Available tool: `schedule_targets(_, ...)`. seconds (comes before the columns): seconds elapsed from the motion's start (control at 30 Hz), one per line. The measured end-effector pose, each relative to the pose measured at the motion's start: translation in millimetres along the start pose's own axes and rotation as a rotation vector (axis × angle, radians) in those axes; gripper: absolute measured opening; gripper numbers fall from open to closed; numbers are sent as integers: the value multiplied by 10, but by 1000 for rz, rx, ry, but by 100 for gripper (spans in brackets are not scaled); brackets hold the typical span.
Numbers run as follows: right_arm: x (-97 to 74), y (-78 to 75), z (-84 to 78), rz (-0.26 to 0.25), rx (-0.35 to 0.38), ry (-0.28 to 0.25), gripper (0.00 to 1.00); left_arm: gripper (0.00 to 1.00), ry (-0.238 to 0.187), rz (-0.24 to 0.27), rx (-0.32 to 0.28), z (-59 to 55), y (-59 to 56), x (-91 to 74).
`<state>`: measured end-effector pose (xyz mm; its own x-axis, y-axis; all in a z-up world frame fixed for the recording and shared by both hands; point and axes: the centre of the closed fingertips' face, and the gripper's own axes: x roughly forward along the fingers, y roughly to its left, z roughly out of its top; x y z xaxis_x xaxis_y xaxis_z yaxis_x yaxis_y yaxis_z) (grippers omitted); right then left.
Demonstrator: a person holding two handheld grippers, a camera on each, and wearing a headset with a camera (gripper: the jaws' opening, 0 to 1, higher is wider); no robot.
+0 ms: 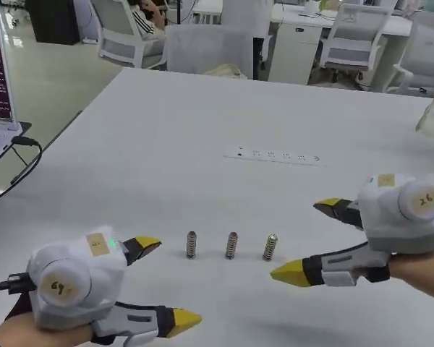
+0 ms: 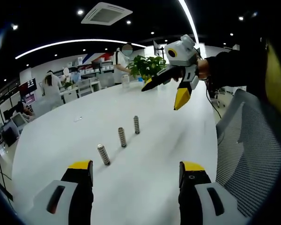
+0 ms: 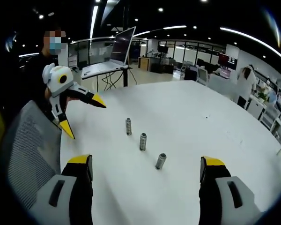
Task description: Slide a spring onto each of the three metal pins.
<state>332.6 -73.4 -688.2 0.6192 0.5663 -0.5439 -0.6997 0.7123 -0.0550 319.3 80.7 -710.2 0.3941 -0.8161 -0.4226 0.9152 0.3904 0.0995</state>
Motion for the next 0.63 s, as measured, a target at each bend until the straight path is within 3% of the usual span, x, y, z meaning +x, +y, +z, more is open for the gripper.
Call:
schedule_targets(0.27, -101, 174, -174, 2, 61, -36, 94, 72, -12, 2, -11, 22, -23, -45)
schedule_targets(0.63, -142, 270, -385, -19, 142, -51, 95, 71, -27, 14, -50, -7, -25, -82)
